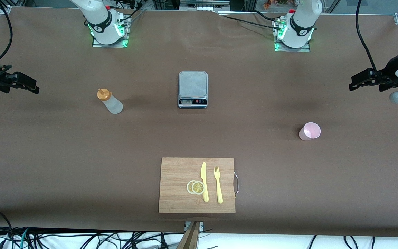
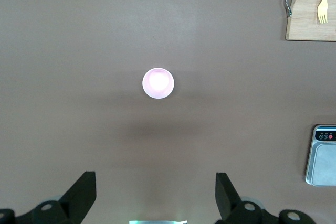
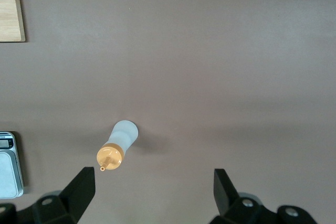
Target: Add sauce to pink cup with both arms
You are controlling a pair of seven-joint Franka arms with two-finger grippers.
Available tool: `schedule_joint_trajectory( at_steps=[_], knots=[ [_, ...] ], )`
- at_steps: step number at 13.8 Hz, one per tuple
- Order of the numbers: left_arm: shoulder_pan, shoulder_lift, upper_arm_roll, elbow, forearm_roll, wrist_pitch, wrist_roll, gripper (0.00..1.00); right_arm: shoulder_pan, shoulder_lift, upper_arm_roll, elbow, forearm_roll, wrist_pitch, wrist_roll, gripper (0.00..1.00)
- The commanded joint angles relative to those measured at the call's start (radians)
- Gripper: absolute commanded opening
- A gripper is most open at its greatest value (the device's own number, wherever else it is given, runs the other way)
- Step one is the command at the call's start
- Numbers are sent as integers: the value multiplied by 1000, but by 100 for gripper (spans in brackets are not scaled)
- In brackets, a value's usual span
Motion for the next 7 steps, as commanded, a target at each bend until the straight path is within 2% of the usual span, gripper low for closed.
schedule_joint_trajectory(
  at_steps=[1,7],
  knots=[
    [-6,2,3,4,-29,-6,-1,100,-2,4,2,14,12,-4,-10,100],
    [-9,2,-3,6,-29,-4,-10,100,-4,4,0,14,12,-7,-10,100]
  ],
)
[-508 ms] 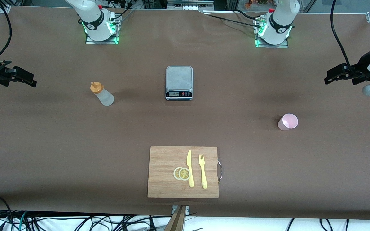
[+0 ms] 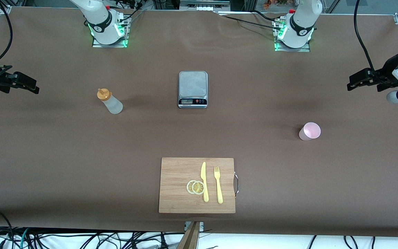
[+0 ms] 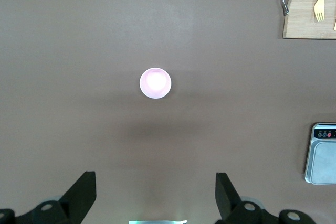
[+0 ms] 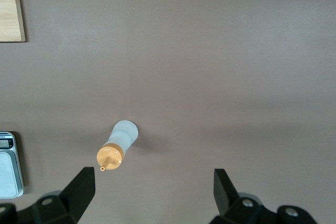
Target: Add sauce to pink cup with both arms
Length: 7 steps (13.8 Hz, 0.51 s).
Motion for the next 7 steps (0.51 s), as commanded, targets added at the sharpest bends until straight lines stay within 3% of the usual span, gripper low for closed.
schedule_joint_trajectory(
  at_steps=[1,7],
  knots=[
    [-2,2,0,6,-29,-4,-10,100,-4,4,2,14,12,-7,-10,100],
    [-2,2,0,6,-29,-2,-5,100,-4,4,0,15,14,-7,-15,100]
  ],
)
